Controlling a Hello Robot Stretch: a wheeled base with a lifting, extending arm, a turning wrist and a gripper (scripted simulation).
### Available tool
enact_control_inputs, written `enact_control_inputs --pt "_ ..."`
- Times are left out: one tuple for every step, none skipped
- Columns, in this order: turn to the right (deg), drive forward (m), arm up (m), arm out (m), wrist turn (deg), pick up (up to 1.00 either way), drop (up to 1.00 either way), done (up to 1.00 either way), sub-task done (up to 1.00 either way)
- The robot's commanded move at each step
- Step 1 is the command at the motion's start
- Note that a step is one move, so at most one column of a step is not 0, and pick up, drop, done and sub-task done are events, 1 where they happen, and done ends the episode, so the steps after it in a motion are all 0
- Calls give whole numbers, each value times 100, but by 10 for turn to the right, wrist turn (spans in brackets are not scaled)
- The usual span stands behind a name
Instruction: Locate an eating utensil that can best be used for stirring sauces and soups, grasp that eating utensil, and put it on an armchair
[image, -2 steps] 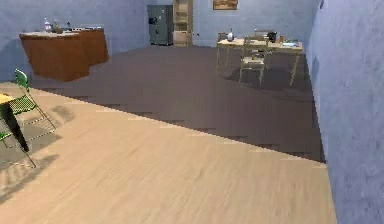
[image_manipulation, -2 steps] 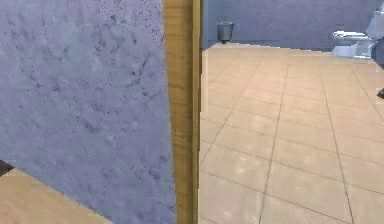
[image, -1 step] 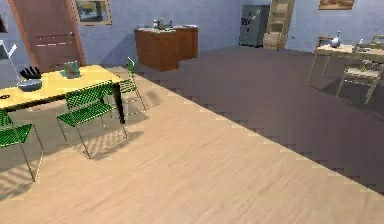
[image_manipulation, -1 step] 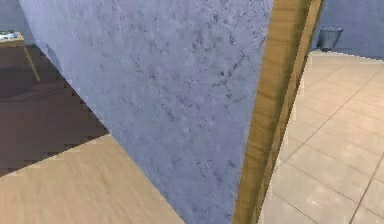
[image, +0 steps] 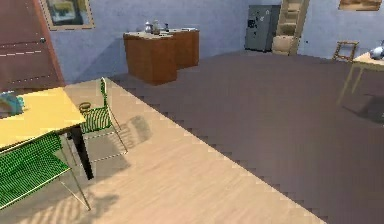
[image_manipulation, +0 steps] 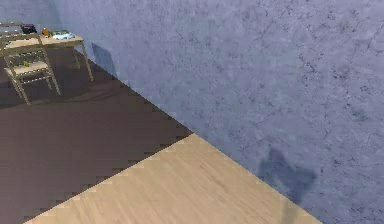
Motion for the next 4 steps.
enact_control_inputs --pt "-30 0 0 0 0 0 0 0 0" --pt "0 100 0 0 0 0 0 0 0" --pt "0 100 0 0 0 0 0 0 0" --pt "0 100 0 0 0 0 0 0 0"
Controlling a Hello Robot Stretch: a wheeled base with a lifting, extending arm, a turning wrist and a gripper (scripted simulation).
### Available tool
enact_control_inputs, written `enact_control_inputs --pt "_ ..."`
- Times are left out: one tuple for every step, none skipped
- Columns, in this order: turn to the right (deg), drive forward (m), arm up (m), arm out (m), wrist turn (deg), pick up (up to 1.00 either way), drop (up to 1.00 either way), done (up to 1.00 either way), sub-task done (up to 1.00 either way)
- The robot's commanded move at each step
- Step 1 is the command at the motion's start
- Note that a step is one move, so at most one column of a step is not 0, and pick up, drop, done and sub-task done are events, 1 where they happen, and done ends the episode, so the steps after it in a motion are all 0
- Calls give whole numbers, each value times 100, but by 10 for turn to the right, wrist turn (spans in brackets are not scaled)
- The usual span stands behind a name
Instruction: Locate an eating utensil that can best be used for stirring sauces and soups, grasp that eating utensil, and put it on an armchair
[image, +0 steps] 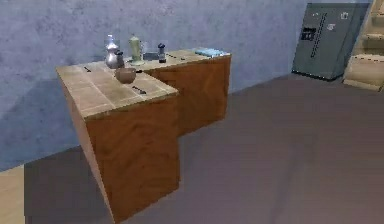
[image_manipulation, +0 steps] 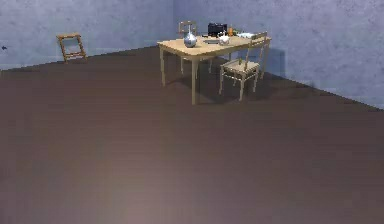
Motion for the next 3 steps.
enact_control_inputs --pt "-30 0 0 0 0 0 0 0 0" --pt "0 35 0 0 0 0 0 0 0" --pt "-450 0 0 0 0 0 0 0 0"
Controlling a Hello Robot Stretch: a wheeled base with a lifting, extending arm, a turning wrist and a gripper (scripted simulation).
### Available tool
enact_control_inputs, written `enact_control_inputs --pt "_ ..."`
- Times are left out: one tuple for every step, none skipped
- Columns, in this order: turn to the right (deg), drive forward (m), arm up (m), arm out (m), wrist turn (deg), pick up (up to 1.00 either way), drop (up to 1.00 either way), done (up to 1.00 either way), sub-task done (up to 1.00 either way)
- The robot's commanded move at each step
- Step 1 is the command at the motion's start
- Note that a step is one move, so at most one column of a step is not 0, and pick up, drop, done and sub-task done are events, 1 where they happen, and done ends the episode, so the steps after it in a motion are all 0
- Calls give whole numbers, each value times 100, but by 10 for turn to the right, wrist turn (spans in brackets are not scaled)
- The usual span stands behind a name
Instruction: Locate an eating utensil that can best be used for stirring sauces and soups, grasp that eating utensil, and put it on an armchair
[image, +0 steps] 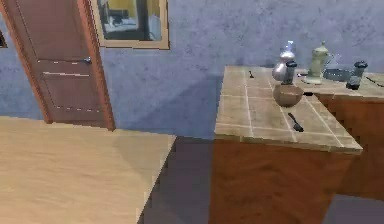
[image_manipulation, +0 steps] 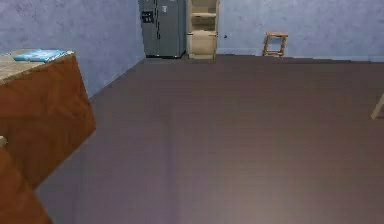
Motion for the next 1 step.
enact_control_inputs --pt "-450 0 0 0 0 0 0 0 0"
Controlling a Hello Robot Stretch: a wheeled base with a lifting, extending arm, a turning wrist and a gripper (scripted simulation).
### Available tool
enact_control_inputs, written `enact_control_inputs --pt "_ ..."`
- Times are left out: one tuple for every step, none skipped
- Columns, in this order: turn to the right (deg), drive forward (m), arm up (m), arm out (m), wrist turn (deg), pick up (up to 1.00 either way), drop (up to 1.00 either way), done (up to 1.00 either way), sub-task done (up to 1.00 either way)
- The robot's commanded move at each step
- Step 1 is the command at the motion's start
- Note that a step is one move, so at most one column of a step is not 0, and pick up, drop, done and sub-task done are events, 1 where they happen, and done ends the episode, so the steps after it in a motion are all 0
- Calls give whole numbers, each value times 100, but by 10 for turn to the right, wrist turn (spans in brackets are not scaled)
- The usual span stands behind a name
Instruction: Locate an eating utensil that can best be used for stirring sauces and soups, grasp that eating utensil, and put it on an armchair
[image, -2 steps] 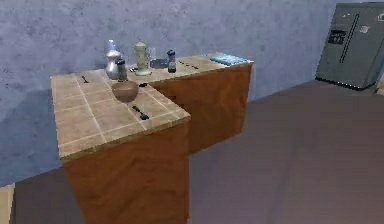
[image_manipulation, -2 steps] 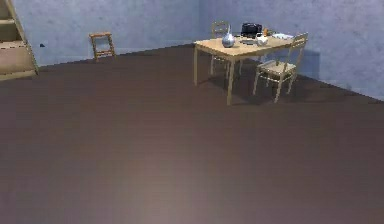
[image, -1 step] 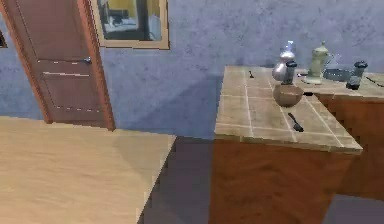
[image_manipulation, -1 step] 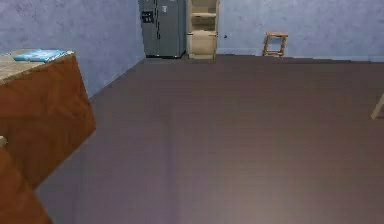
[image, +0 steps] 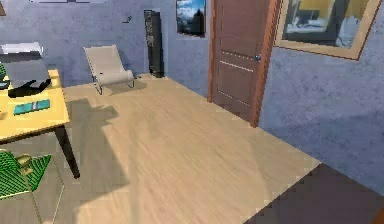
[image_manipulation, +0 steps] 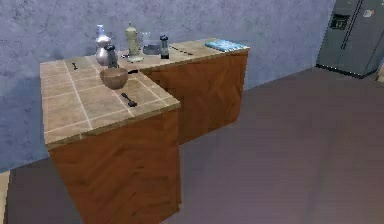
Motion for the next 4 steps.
enact_control_inputs --pt "-120 0 0 0 0 0 0 0 0" --pt "-30 0 0 0 0 0 0 0 0" --pt "450 0 0 0 0 0 0 0 0" --pt "300 0 0 0 0 0 0 0 0"
